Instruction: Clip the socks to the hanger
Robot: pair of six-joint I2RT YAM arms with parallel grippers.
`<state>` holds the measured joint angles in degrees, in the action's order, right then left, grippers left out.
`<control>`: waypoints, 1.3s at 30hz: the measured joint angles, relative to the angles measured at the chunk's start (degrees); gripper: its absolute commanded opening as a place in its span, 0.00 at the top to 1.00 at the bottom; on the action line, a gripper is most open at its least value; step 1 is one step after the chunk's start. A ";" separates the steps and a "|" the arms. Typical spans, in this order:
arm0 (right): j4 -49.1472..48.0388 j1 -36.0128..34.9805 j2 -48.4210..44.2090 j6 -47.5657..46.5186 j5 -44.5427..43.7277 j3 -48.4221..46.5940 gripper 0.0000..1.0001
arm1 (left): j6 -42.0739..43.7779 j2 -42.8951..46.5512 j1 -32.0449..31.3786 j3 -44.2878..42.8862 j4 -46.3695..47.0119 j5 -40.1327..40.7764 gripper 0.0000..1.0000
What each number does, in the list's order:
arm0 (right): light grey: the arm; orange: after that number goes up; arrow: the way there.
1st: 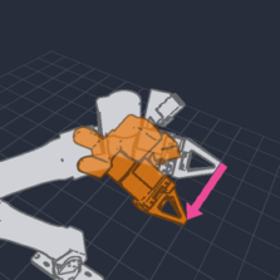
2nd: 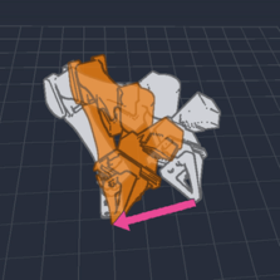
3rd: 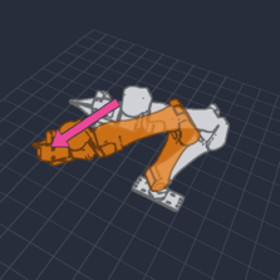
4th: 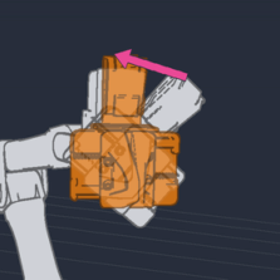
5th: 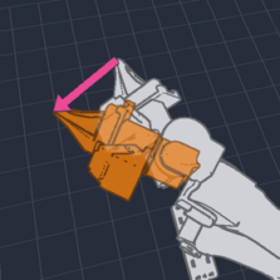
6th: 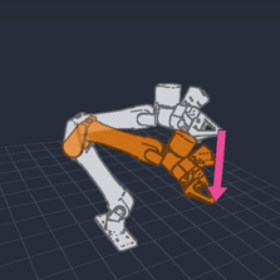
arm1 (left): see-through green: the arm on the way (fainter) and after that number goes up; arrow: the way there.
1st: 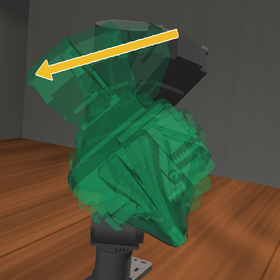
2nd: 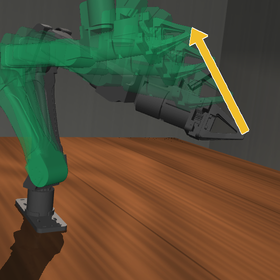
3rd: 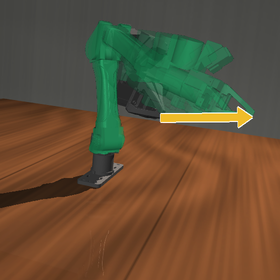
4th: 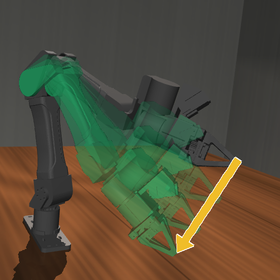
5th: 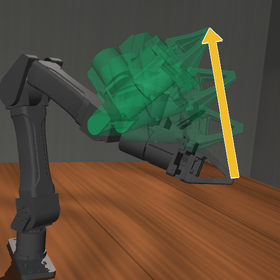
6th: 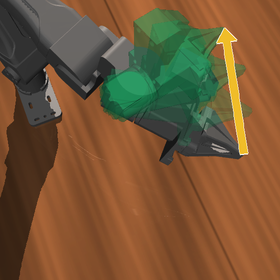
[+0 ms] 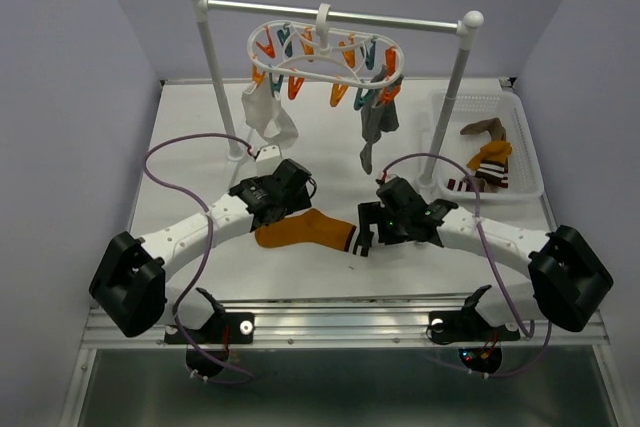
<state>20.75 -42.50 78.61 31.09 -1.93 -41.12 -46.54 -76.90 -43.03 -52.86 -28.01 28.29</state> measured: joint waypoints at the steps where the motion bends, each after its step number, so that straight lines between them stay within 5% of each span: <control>1: 0.42 0.00 -1.42 -0.35 -0.66 -0.28 0.00 | 0.24 0.24 0.00 0.42 1.62 -1.25 0.01; 11: -4.02 0.00 0.83 -5.92 4.02 -7.10 0.00 | -2.56 2.43 0.00 12.92 14.12 -11.41 0.01; 23: -8.20 0.00 9.05 -6.93 11.04 -4.44 0.00 | -6.03 -5.55 4.85 13.14 20.74 -10.69 0.01; 32: -10.95 0.02 3.54 -7.34 12.44 0.33 0.00 | -4.13 -1.68 9.86 16.35 20.61 -8.74 0.01; 39: -10.93 0.02 -9.22 -9.31 8.70 0.63 0.00 | 3.28 9.33 5.03 15.93 18.82 -12.00 0.01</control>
<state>9.82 -42.48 69.38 21.78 6.76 -40.49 -43.27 -67.57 -38.00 -36.93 -9.19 16.29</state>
